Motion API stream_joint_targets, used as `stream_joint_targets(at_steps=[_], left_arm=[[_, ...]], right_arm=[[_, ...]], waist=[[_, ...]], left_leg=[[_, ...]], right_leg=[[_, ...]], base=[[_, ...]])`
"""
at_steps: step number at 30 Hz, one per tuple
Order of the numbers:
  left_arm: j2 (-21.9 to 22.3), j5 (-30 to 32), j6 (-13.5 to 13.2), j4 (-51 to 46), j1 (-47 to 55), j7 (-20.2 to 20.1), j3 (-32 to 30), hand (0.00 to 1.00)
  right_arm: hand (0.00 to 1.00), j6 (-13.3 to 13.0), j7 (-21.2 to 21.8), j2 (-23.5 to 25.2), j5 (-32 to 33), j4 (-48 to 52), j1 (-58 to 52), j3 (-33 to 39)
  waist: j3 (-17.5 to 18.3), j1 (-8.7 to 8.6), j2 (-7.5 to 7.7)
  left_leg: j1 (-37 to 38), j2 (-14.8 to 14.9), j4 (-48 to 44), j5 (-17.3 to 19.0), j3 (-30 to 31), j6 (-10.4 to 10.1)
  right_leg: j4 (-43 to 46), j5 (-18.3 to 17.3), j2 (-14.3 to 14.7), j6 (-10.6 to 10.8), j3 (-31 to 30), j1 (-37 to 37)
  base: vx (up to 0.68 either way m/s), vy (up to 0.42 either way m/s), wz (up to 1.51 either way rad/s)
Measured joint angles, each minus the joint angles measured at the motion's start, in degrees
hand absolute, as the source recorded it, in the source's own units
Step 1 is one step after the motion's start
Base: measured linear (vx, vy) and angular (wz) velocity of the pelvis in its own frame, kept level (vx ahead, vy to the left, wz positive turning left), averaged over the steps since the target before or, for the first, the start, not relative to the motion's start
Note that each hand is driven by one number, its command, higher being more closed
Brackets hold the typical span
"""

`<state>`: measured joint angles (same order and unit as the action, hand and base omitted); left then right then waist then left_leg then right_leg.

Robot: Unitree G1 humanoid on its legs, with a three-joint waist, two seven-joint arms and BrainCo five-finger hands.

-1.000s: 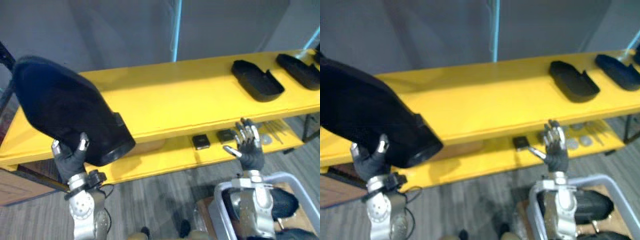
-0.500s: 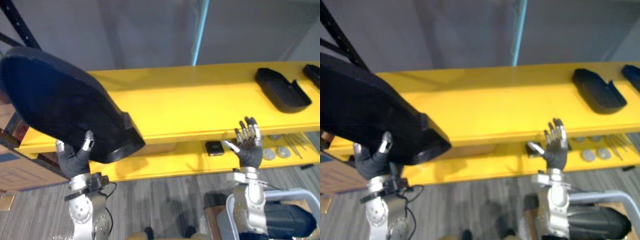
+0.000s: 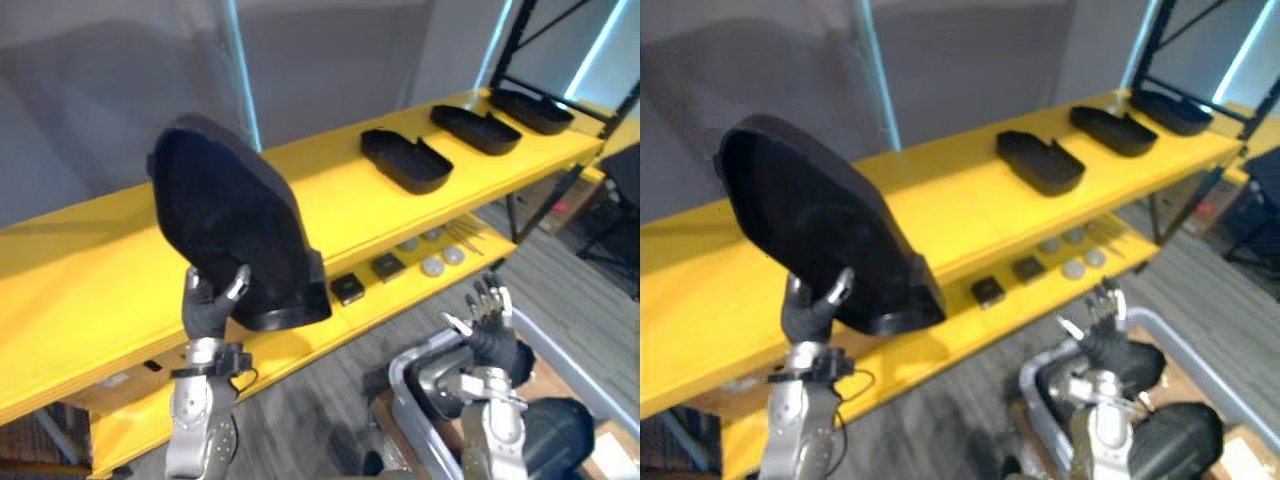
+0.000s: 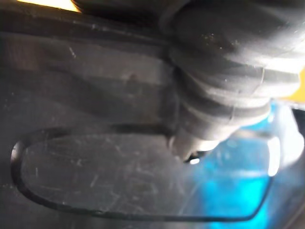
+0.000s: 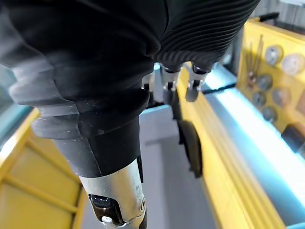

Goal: Walk over and take plastic housings, then place them on the shelf

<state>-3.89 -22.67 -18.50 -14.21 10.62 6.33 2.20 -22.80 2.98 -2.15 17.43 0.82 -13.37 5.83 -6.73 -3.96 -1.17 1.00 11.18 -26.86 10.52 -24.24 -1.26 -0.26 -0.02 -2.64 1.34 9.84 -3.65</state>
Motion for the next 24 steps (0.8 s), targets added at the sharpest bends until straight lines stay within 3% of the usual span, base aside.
stream_joint_targets(at_steps=[2, 3, 6, 7, 9, 10, 12, 13, 15, 17, 20, 23, 24], left_arm=[[0.6, 0.1, 0.1, 1.1, 0.8, 1.8, -2.0, 1.00], [1.5, 0.1, 0.1, 1.8, 1.2, 2.6, -3.9, 1.00], [2.4, 0.2, 0.0, 1.7, 2.6, 2.8, -6.2, 1.00], [2.4, 0.6, 0.0, 1.6, 3.3, 2.6, -6.7, 1.00], [2.9, 1.4, 0.0, 0.5, 4.6, 2.4, -7.7, 1.00], [3.6, 1.8, 0.0, -1.7, 6.3, 2.5, -9.0, 1.00], [4.2, 3.1, 0.0, -3.2, 7.1, 2.8, -10.1, 1.00], [4.1, 3.5, 0.2, -3.3, 7.2, 3.1, -10.5, 1.00], [2.3, 3.5, 2.0, -3.2, 6.4, 4.5, -11.9, 1.00], [0.8, 4.2, 5.7, -3.2, 3.3, 5.8, -14.7, 1.00], [0.1, 4.7, 9.6, -3.0, 0.7, 6.9, -16.2, 1.00], [-0.2, 4.0, 12.4, -1.4, -2.8, 6.9, -17.4, 1.00], [-0.4, 0.1, 14.6, 0.8, -5.3, 6.4, -17.6, 1.00]], right_arm=[[0.00, -0.3, 2.8, -2.2, 0.3, 0.0, 0.0, 0.1], [0.00, -1.4, 4.3, -2.8, 0.3, 0.0, 0.1, 0.2], [0.00, -2.5, 4.9, -3.6, 0.5, 0.1, 0.9, 0.3], [0.00, -2.8, 5.2, -3.8, 0.9, 0.1, 1.6, 0.1], [0.00, -3.0, 5.2, -4.1, 0.9, 0.1, 2.8, -1.1], [0.00, -3.2, 5.3, -5.0, 0.2, 0.1, 4.1, -2.9], [0.00, -3.3, 5.6, -6.0, -0.5, -0.1, 4.8, -4.3], [0.00, -3.3, 5.7, -7.1, -1.5, -0.2, 5.2, -5.0], [0.00, -3.2, 5.7, -6.1, -1.3, -1.1, 5.1, -6.6], [0.00, -3.1, 5.8, -3.6, -1.4, -1.1, 5.2, -7.1], [0.00, -2.7, 5.7, -2.2, -2.6, -0.9, 5.2, -7.6], [0.00, -1.1, 5.6, -2.3, -4.9, -0.9, 6.0, -9.1], [0.00, -0.6, 5.6, -2.7, -5.0, -0.9, 6.6, -9.9]], waist=[[-1.0, 0.04, -1.30], [-1.5, 0.27, -1.37], [-1.5, 0.52, -1.32], [-1.7, 0.76, -0.95], [-1.8, 1.82, -0.81], [-1.7, 2.47, -1.24], [-1.6, 3.46, -1.69], [-0.9, 3.51, -2.82], [0.4, 3.42, 0.25], [0.9, 3.17, 3.11], [0.9, 3.13, 3.98], [0.5, 3.20, 3.42], [0.0, 3.20, 2.37]], left_leg=[[-3.4, 3.7, -12.1, -2.8, 0.6, 4.1], [-6.2, 4.1, -16.8, -3.8, 3.1, 4.4], [-7.0, 1.0, -10.1, 0.2, 6.3, 1.7], [-6.9, -1.5, -1.9, 0.2, 9.0, 0.8], [-6.9, -4.2, 10.3, -1.7, 14.7, -2.2], [-6.5, -4.8, 16.8, -3.4, 18.3, -4.0], [-4.9, -4.5, 19.9, -5.7, 19.3, -4.0], [-4.2, -3.8, 20.3, -10.8, 19.5, -4.7], [-2.7, -6.1, 21.0, -9.8, 17.3, -3.9], [-2.7, -8.0, 22.4, -10.1, 15.5, -2.9], [-2.9, -8.9, 22.4, -9.5, 15.5, -2.1], [-3.0, -9.5, 22.7, -9.4, 15.6, -1.9], [-2.9, -9.6, 23.1, -9.5, 15.7, -1.8]], right_leg=[[1.7, -1.8, 0.9, -1.1, -1.4, -1.5], [1.6, -2.5, 0.8, -1.8, -2.6, -2.7], [1.8, -3.2, -0.7, -2.0, -4.2, -3.1], [2.4, -3.6, -1.6, -1.6, -5.5, -3.1], [2.9, -4.3, -2.4, -0.9, -7.9, -2.6], [3.3, -4.3, -2.0, 0.7, -9.9, -2.5], [3.6, -5.2, -1.6, 2.0, -12.3, -3.2], [3.7, -6.0, -0.9, 3.3, -13.3, -3.9], [3.8, -6.5, -3.7, 4.1, -10.1, -4.0], [3.6, -5.8, -6.4, 5.8, -7.2, -2.9], [3.0, -4.8, -7.2, 7.0, -3.0, -2.7], [3.0, -4.7, -7.5, 6.9, -1.4, -2.5], [2.7, -4.7, -7.5, 6.8, -0.7, -2.5]], base=[[0.11, -0.136, -0.34], [0.14, -0.060, -0.33], [0.14, -0.033, -0.28], [0.17, 0.010, -0.38], [0.20, 0.098, -0.67], [0.25, 0.213, -0.93], [0.26, 0.245, -0.94], [0.26, 0.269, -0.76], [0.21, 0.214, -0.45], [0.16, 0.150, -0.17], [0.08, 0.058, -0.02], [0.02, 0.016, 0.03], [-0.03, -0.012, -0.01]])
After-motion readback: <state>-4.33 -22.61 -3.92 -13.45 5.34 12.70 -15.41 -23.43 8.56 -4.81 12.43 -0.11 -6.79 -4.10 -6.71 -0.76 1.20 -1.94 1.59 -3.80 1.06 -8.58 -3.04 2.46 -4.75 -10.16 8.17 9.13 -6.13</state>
